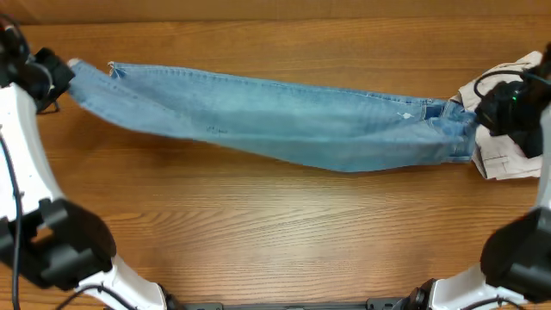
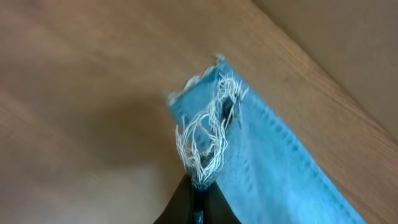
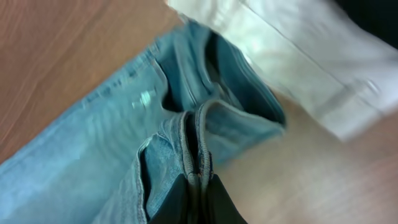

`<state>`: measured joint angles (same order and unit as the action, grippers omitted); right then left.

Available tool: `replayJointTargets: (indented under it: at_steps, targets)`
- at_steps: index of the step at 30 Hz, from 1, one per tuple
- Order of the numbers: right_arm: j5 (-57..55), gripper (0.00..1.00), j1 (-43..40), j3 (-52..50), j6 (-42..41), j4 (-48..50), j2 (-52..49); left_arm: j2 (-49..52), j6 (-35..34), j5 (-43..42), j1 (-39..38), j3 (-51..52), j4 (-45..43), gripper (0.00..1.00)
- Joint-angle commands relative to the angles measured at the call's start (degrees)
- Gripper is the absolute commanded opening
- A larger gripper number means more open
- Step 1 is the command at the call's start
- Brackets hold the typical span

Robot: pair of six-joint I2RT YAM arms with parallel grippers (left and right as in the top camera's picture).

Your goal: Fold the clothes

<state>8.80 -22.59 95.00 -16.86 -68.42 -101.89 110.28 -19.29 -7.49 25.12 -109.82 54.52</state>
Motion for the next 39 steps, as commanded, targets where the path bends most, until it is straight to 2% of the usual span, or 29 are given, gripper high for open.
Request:
replayJointTargets:
  at_steps: [1,7,11,19,26,39]
  targets:
    - [-0.61,0.04,1.55,2.58,0.61,4.26,-1.95,3.67,-1.16,3.08,-1.92,-1.95,-2.36,0.04]
    - [-0.61,0.04,2.67,2.58,0.37,13.94,-2.84,7.13,-2.97,5.18,-2.27,-1.95,-3.85,0.04]
    - [-1.16,0.04,2.67,2.58,0.37,16.63,-3.06,7.08,-3.06,8.04,-2.23,-2.23,-2.45,0.04]
    - [-1.31,0.04,2.67,2.58,0.42,16.50,-5.38,7.08,-3.06,11.21,-2.23,-2.93,6.19,0.04]
    - [-2.60,0.04,2.67,2.56,0.42,16.76,-7.63,7.08,-9.53,17.53,-2.23,-2.91,5.92,0.04]
    - [-2.80,0.04,2.67,2.56,0.42,20.15,-11.08,9.88,-10.12,18.62,-2.27,-2.84,5.01,0.04]
